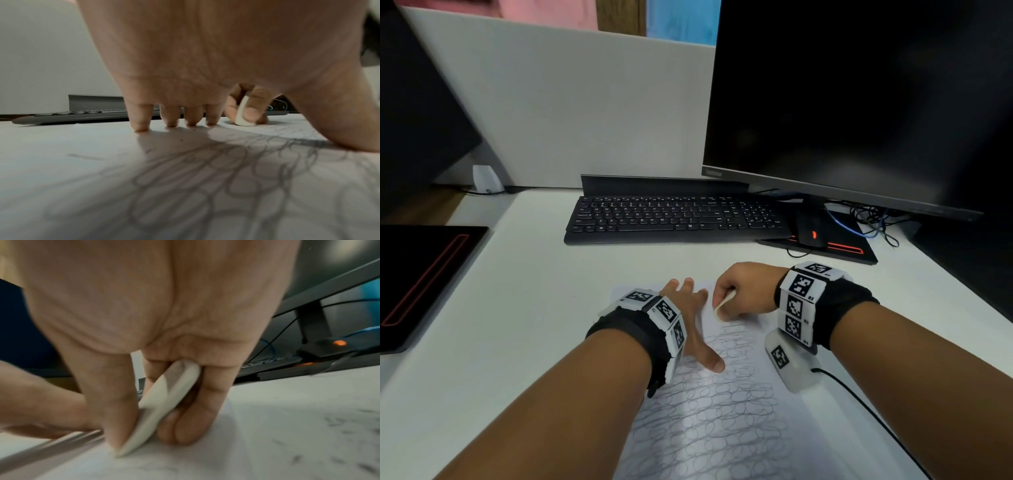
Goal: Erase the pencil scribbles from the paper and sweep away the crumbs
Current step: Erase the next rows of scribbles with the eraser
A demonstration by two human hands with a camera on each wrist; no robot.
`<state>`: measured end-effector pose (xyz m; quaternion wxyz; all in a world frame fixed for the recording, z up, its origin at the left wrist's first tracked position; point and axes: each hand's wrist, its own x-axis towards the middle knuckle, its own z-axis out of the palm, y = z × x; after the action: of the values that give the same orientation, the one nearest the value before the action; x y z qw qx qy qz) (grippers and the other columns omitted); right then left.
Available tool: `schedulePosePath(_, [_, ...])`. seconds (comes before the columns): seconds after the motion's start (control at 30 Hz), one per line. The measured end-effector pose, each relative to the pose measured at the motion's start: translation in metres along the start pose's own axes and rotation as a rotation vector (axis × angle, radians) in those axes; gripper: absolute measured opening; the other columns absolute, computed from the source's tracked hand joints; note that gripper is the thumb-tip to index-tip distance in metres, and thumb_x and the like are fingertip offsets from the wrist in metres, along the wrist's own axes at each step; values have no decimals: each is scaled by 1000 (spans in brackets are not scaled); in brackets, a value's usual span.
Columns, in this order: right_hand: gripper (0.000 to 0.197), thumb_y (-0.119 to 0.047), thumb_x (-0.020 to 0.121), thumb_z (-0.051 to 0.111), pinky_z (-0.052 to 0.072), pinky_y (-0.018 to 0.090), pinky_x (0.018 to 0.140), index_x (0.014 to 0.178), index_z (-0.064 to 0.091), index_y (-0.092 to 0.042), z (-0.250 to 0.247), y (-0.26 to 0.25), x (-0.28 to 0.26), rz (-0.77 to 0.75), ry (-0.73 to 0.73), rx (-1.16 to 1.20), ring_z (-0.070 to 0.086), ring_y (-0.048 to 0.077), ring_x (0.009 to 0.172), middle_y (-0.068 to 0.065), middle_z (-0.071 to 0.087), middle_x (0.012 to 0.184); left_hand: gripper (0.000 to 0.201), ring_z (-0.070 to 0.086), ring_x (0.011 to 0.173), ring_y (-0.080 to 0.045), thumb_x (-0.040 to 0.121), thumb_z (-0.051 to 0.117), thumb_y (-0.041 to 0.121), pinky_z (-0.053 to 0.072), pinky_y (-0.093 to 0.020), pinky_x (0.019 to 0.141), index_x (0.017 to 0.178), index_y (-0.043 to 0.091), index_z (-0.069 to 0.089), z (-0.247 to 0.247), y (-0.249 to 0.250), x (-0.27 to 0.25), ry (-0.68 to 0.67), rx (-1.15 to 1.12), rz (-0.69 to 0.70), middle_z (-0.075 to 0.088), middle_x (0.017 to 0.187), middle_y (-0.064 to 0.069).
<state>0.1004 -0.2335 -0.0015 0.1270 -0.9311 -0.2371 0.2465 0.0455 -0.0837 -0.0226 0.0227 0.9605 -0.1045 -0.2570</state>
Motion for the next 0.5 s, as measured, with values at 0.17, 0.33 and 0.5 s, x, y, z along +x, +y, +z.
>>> schedulePosePath(0.17, [11, -27, 85, 72, 43, 19, 70, 95, 70, -25, 4, -2, -1, -26, -77, 0, 61, 6, 85, -6, 71, 99, 122, -8, 150, -27, 68, 73, 70, 13, -56, 119, 157, 28, 1, -2, 1, -2, 1, -25, -2, -8, 164, -4])
schedulePosePath(0.33, [8, -28, 85, 72, 42, 18, 68, 92, 71, -25, -1, 4, -1, 2, 53, 31, 59, 1, 76, -7, 72, 91, 123, -10, 150, -25, 67, 72, 71, 12, -56, 119, 157, 28, -1, -1, 0, -2, -6, -24, -9, -11, 164, -2])
schedulePosePath(0.5, [12, -28, 83, 73, 44, 18, 71, 95, 73, -25, 2, 2, -2, -31, -102, 12, 64, 7, 86, -6, 73, 96, 123, -9, 150, -25, 68, 71, 70, 12, -55, 119, 157, 27, -2, -3, 2, -2, -9, -15, -7, -10, 164, -2])
